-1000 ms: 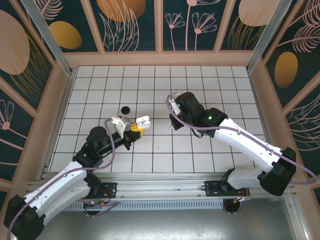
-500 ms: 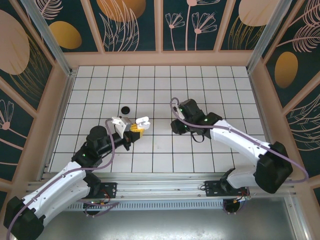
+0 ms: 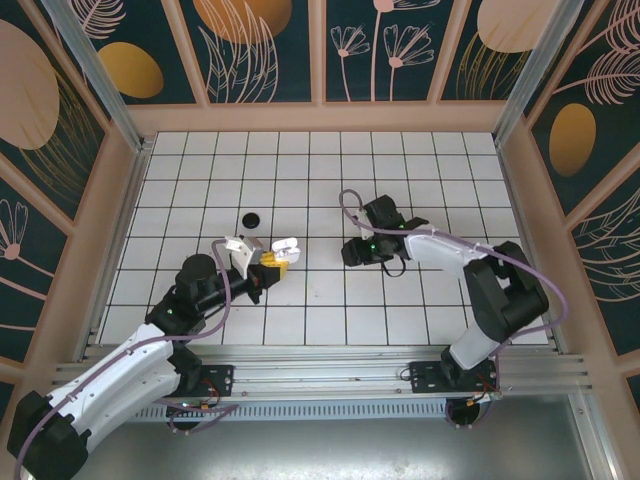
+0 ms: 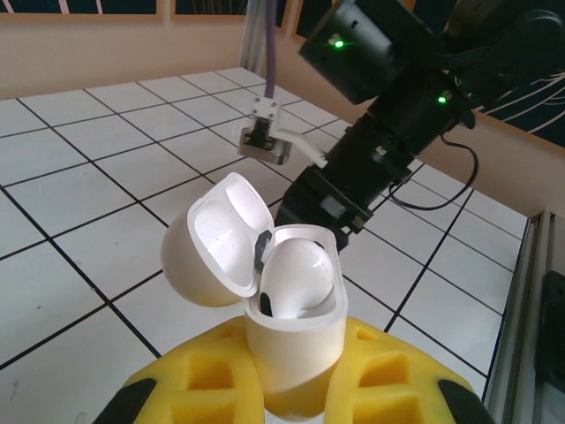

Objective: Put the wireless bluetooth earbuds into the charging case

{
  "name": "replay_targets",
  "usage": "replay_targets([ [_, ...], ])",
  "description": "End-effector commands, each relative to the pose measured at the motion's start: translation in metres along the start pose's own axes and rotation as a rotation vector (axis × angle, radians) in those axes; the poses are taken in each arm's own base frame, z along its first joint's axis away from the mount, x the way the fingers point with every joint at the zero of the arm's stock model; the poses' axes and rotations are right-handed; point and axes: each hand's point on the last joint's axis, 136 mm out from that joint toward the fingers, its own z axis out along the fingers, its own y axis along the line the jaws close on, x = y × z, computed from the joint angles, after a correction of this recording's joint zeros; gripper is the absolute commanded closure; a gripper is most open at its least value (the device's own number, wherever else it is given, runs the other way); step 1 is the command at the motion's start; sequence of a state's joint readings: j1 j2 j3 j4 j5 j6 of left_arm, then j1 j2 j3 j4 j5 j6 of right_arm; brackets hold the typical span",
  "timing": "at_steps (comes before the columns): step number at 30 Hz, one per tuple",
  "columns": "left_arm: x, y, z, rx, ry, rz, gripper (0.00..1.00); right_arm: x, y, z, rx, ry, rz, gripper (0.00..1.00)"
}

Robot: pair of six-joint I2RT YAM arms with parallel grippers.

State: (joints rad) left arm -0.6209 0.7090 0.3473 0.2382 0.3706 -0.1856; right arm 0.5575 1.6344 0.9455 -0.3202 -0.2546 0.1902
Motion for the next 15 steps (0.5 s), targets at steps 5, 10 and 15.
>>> replay_targets([
  [5,-0.003,-0.003,0.0,0.025,-0.033,0.001,1.0,-0.009,-0.004,0.022,0.129,0.039,-0.004,0.49],
  [10,0.0,-0.002,0.001,0.017,-0.023,0.007,1.0,-0.012,-0.003,0.03,0.157,0.053,-0.017,0.5],
  [15,0.003,0.0,0.001,0.012,-0.019,0.011,1.0,-0.009,-0.004,0.037,0.192,0.079,-0.028,0.52],
])
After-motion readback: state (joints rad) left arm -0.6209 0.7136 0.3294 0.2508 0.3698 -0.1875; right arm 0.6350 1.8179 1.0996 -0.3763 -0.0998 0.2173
